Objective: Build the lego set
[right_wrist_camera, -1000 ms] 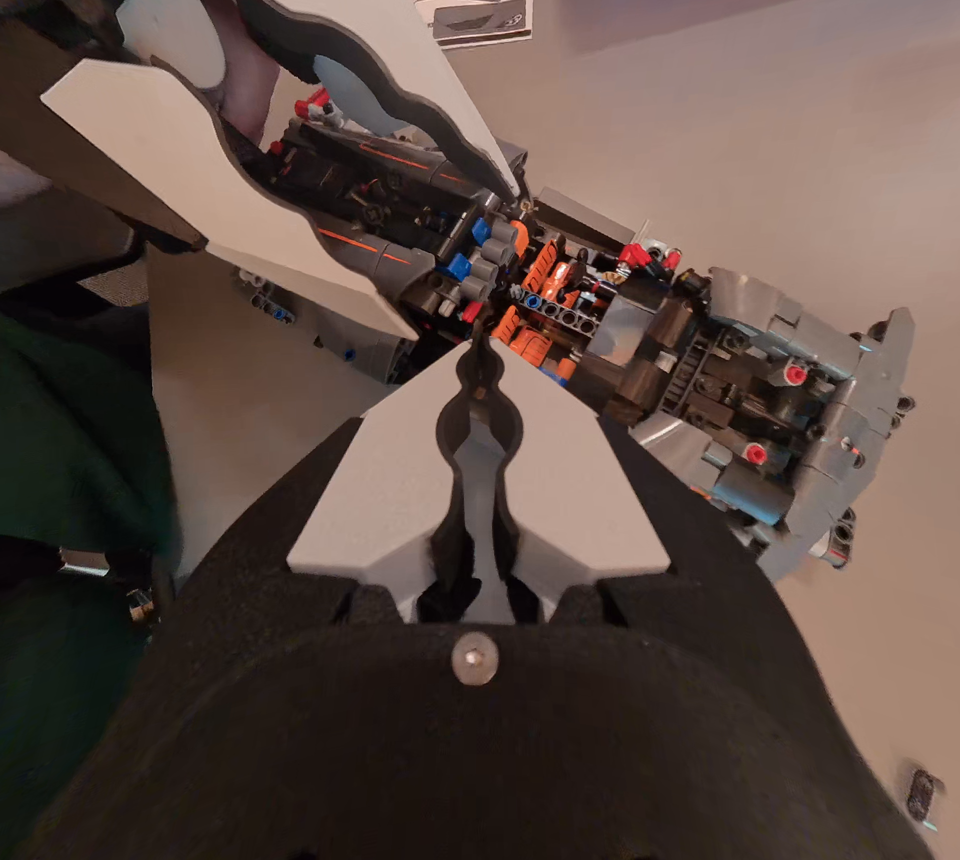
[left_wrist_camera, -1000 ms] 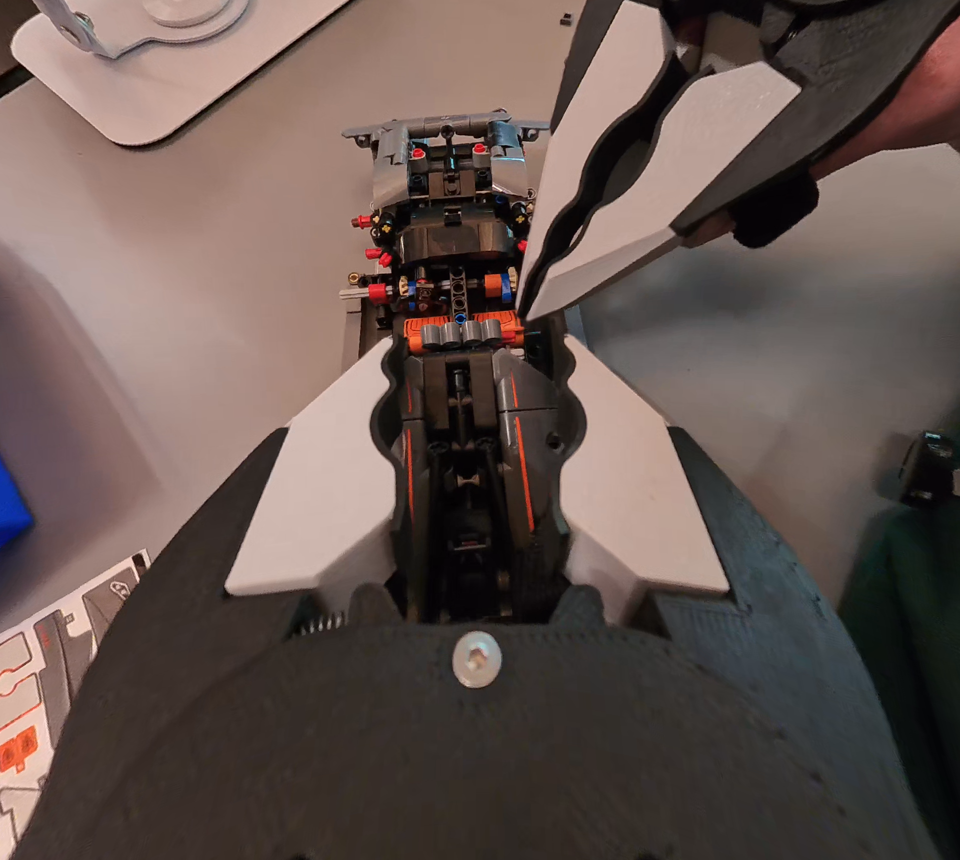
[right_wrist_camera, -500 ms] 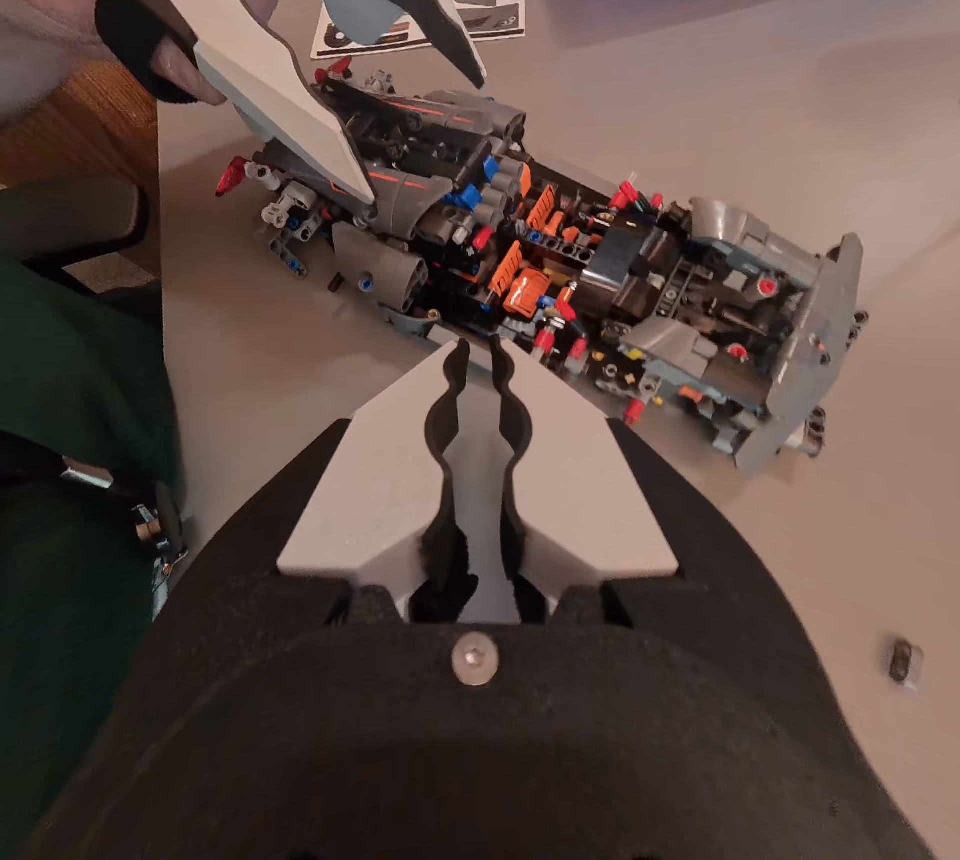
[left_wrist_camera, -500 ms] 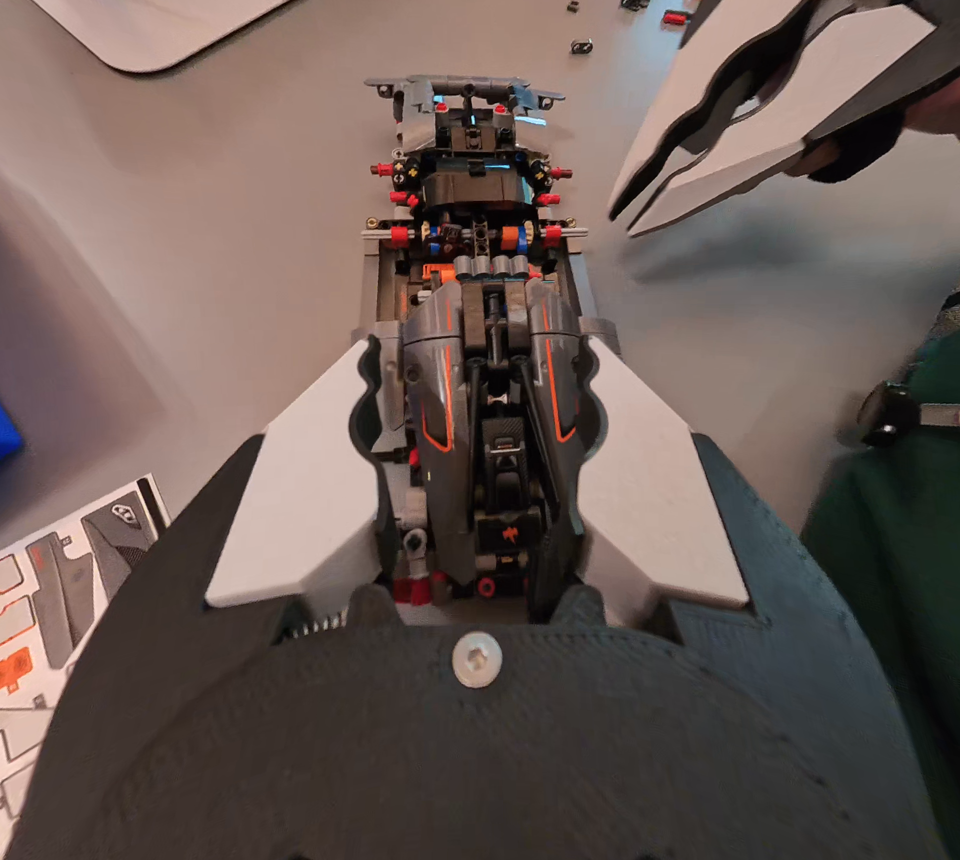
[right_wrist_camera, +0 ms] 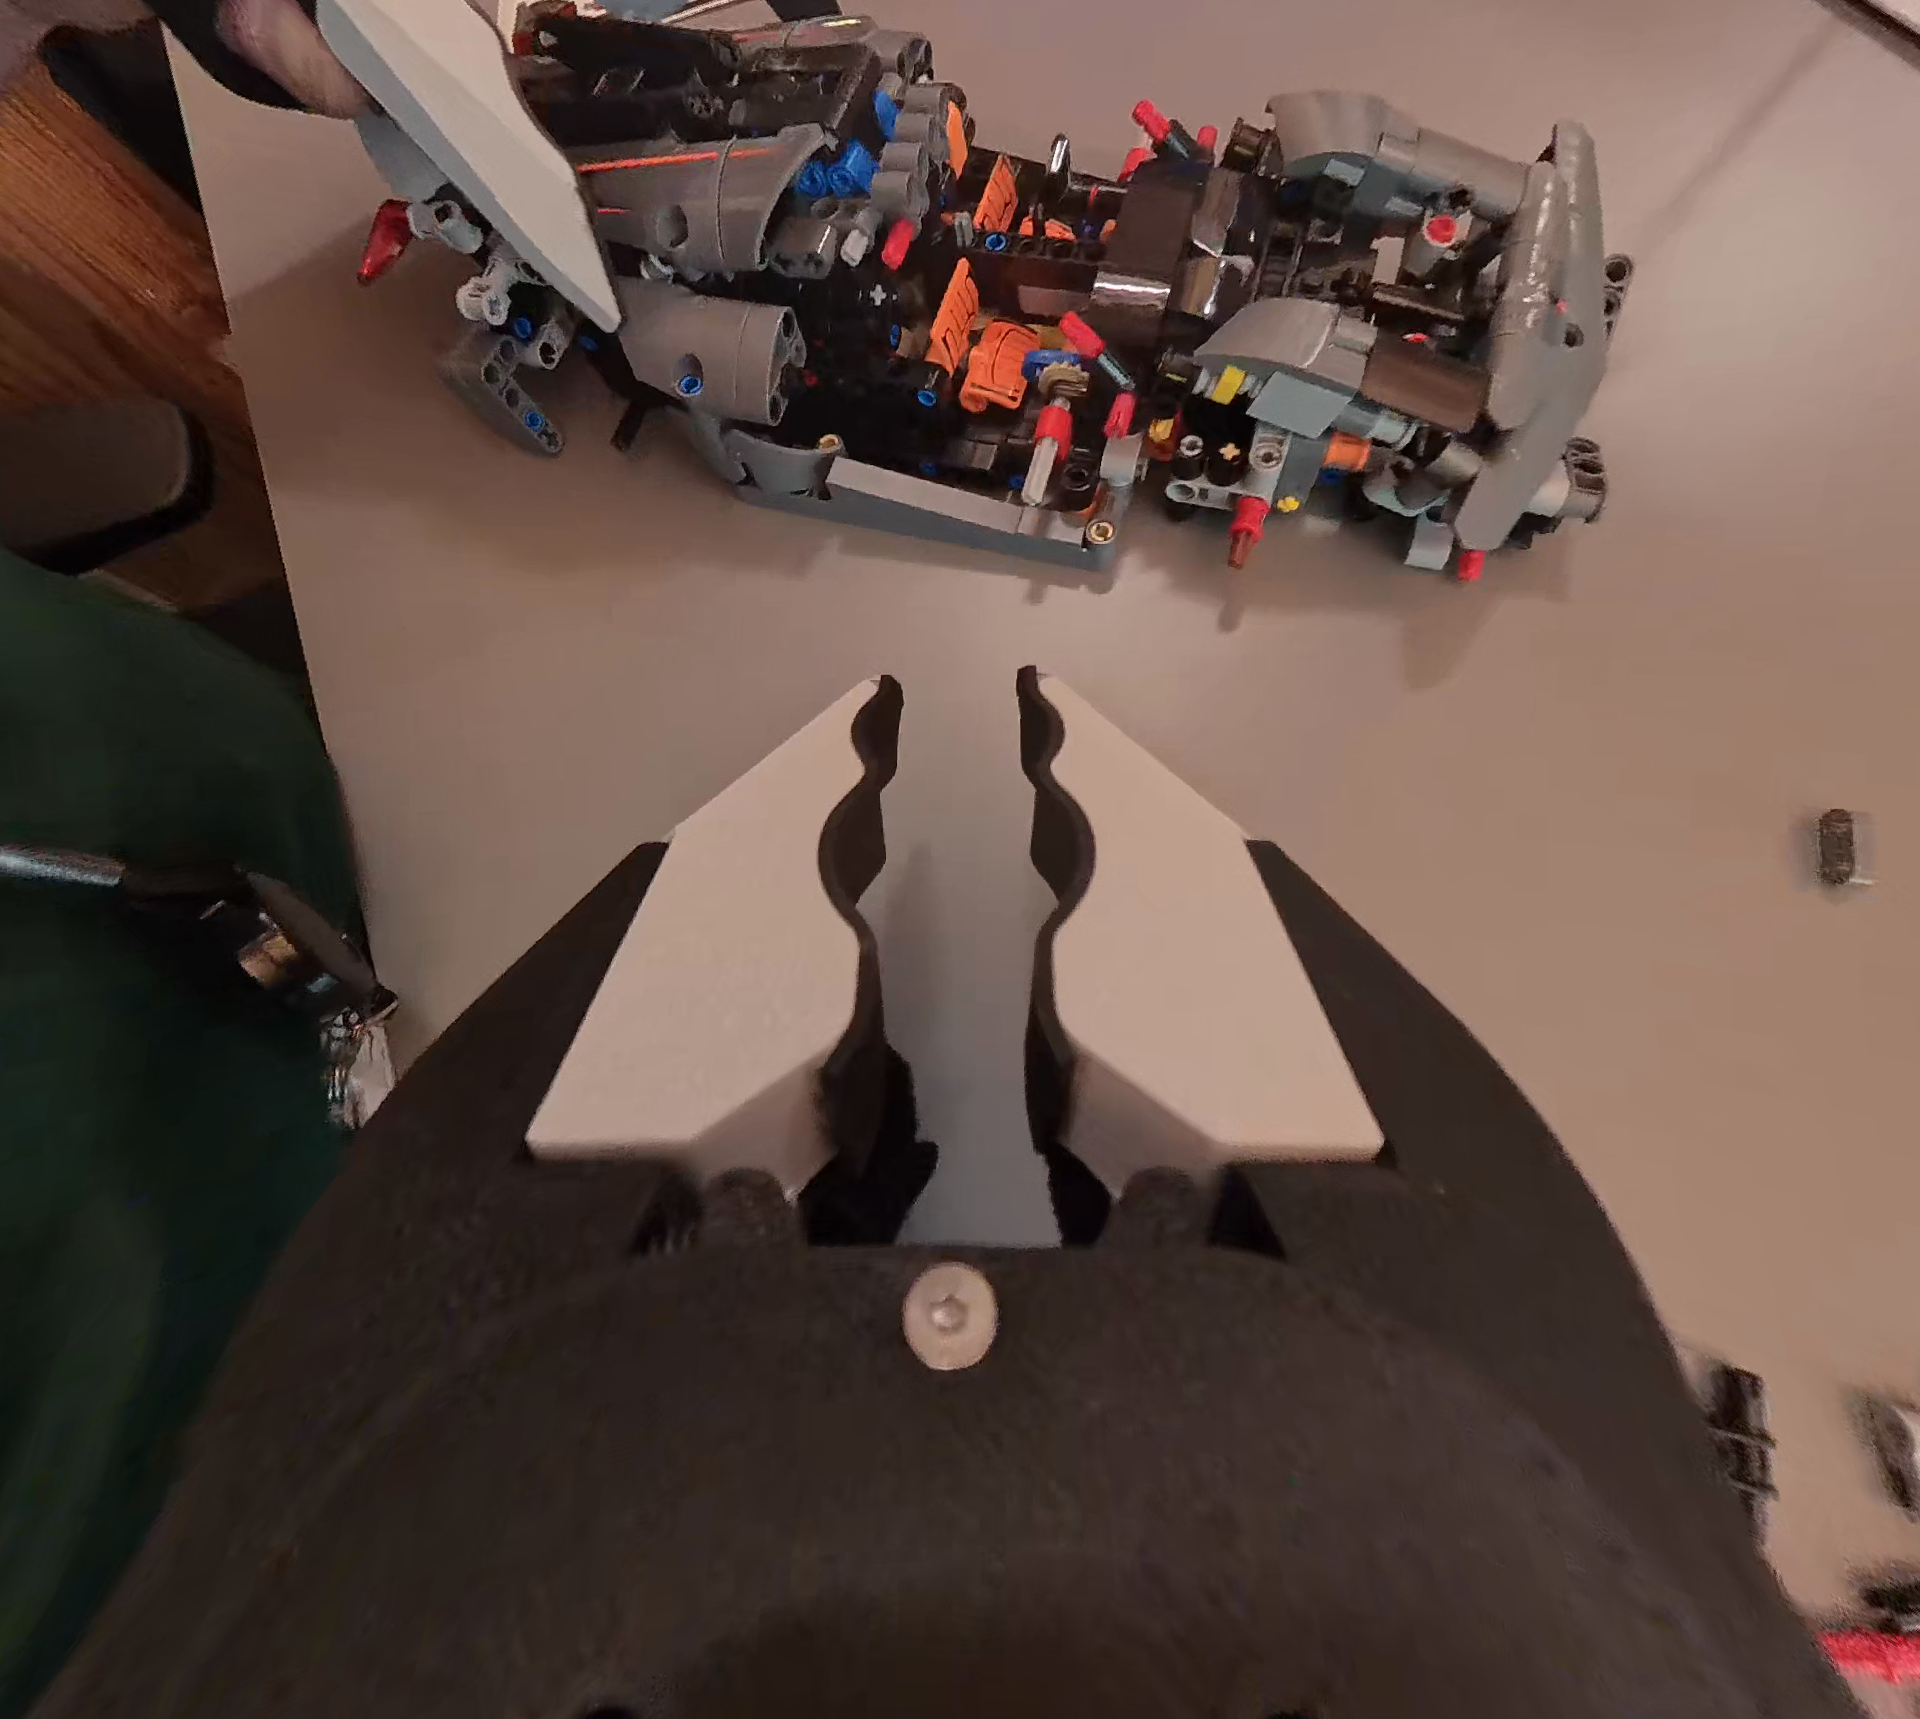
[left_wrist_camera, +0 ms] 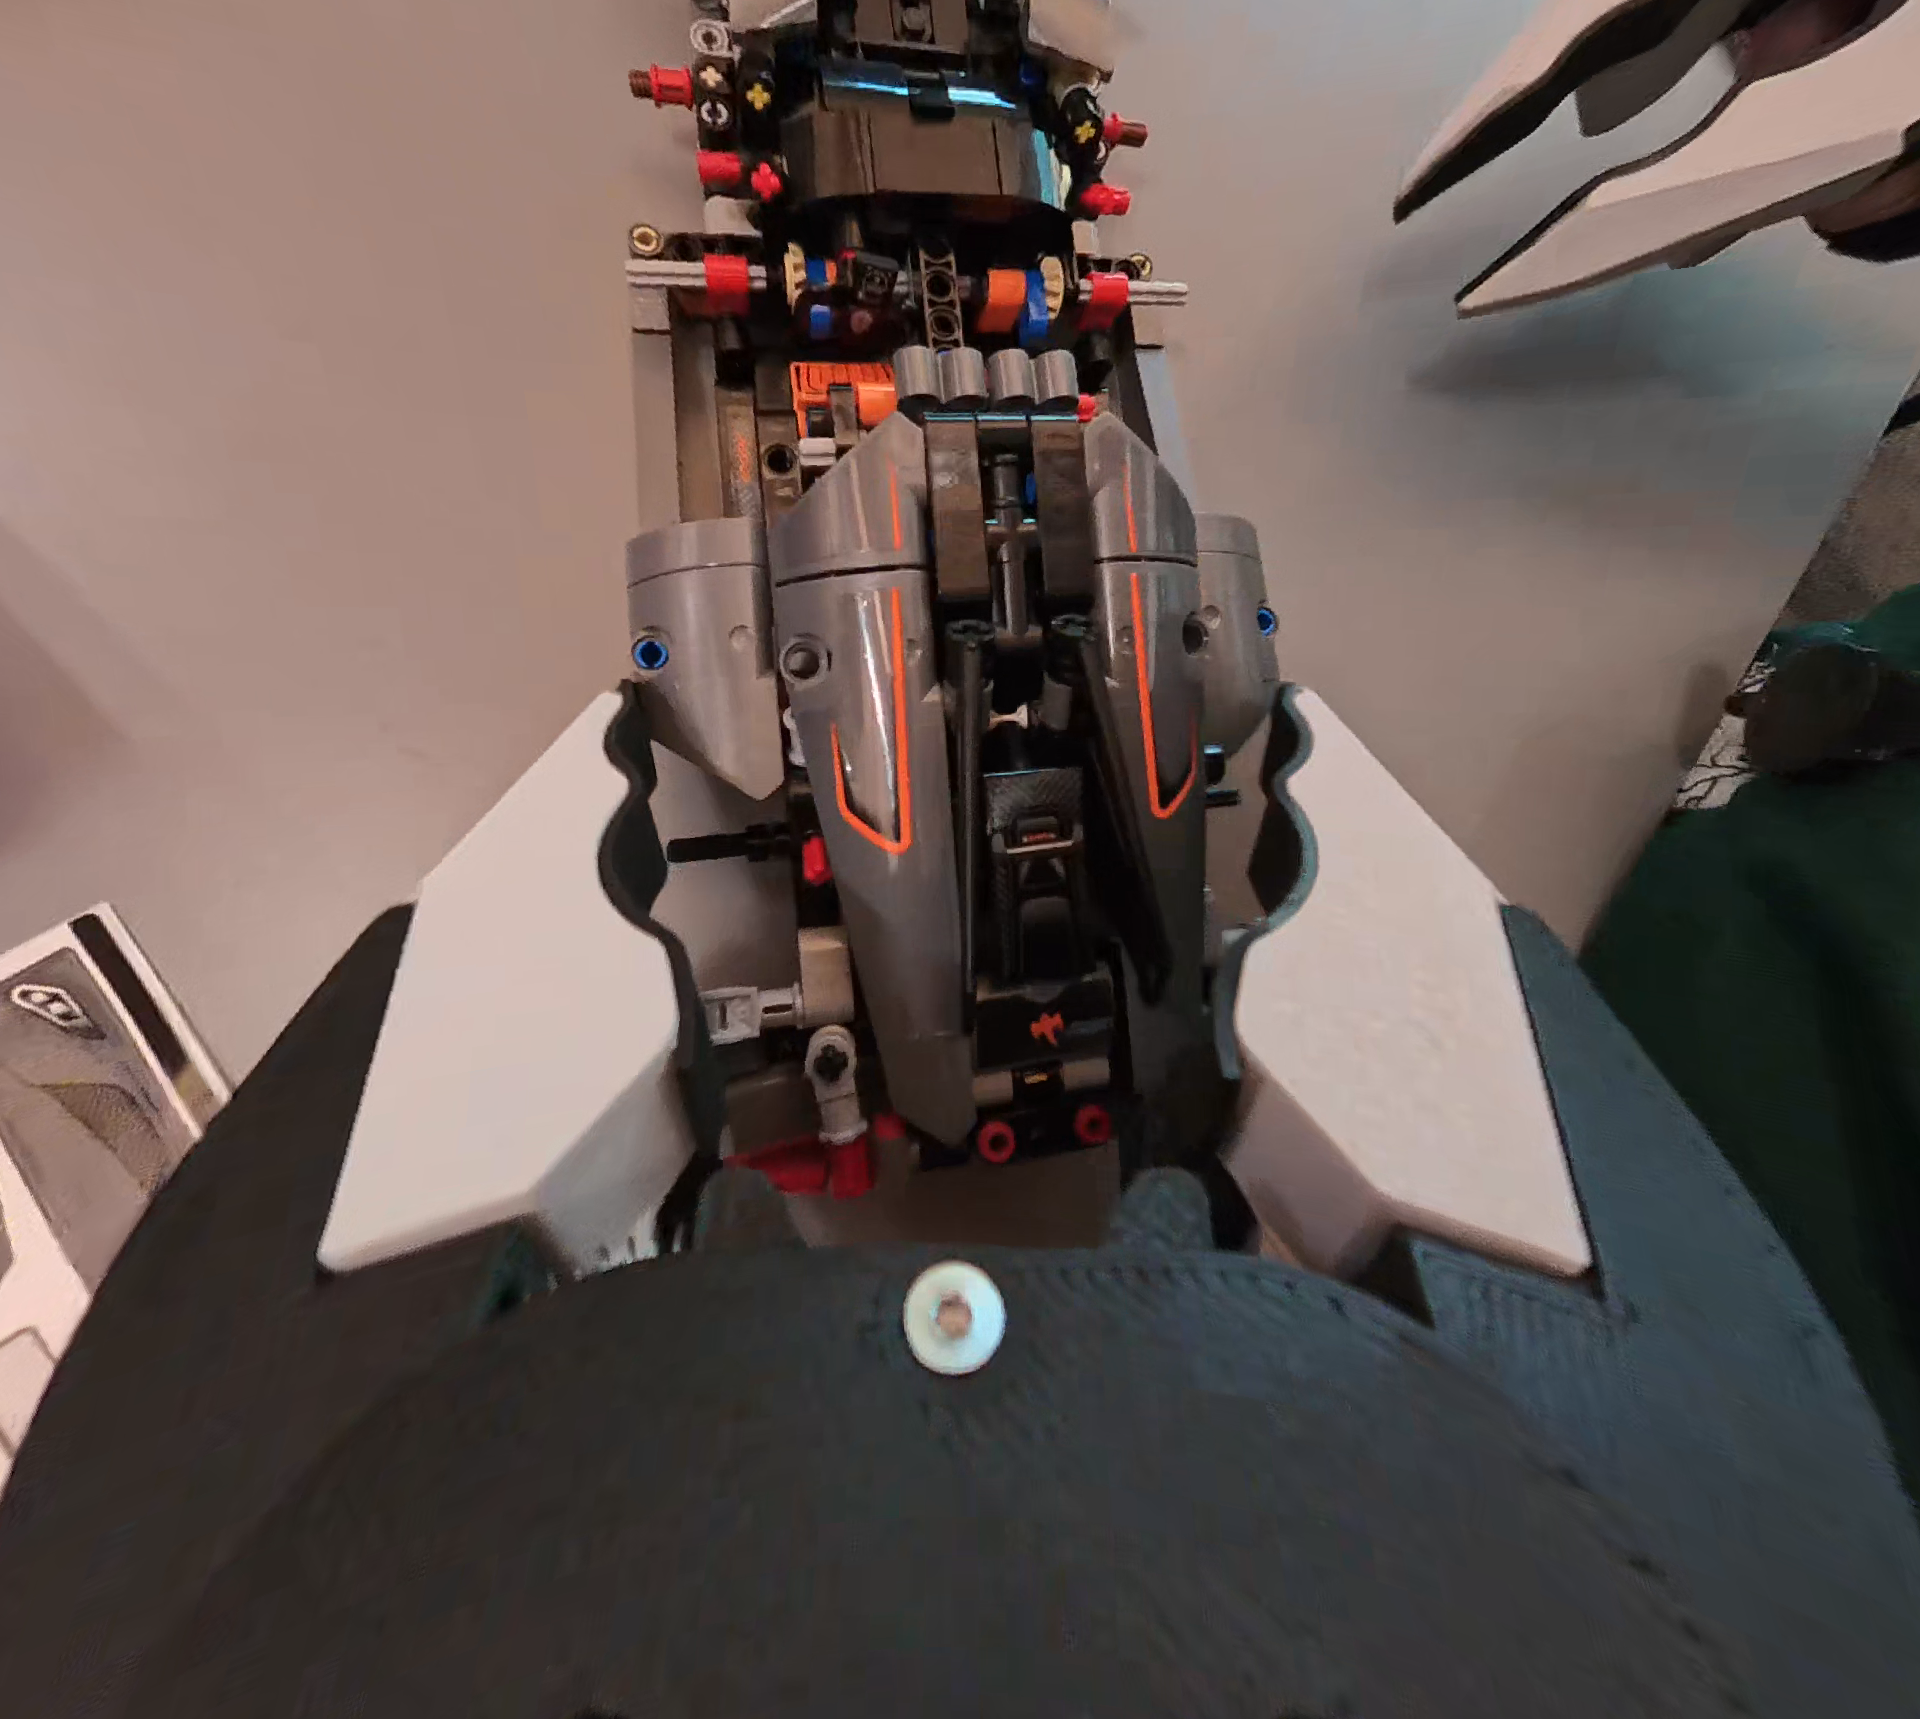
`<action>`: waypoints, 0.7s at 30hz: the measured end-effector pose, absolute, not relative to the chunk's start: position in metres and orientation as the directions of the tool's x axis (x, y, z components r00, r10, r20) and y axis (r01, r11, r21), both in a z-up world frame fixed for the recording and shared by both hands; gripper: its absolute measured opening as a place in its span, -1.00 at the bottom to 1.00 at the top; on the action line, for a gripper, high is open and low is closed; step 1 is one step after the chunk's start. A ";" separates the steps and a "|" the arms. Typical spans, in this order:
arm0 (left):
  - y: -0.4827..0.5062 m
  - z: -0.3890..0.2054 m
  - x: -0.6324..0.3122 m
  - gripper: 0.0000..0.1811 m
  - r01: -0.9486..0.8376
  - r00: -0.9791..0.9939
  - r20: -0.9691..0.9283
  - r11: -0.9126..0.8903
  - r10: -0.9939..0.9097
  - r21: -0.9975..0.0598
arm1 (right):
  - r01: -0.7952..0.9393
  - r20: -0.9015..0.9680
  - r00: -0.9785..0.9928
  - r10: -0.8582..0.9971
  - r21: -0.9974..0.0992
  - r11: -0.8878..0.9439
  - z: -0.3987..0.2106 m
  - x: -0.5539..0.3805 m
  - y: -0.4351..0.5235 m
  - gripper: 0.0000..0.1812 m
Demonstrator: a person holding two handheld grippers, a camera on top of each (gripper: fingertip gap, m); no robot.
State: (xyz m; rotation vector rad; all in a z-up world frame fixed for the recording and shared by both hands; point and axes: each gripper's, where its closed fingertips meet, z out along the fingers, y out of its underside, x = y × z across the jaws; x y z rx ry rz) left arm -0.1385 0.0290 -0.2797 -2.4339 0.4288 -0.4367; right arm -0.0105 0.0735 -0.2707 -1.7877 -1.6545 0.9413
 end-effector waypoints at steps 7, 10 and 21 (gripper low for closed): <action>0.023 -0.286 -0.137 0.28 -0.176 0.911 0.205 -0.787 -0.358 -0.592 | 0.575 -0.066 0.157 0.985 -0.805 -0.145 -0.260 -0.001 0.103 -0.61; 0.023 -0.286 -0.135 0.28 -0.180 0.917 0.192 -0.791 -0.351 -0.585 | 0.520 -0.020 0.366 0.930 -0.825 -0.223 -0.241 0.039 0.162 -0.55; 0.015 -0.286 -0.125 0.22 -0.157 0.902 0.249 -0.807 -0.351 -0.570 | 0.570 -0.008 0.626 0.780 -0.678 -0.465 -0.281 0.152 0.274 -0.85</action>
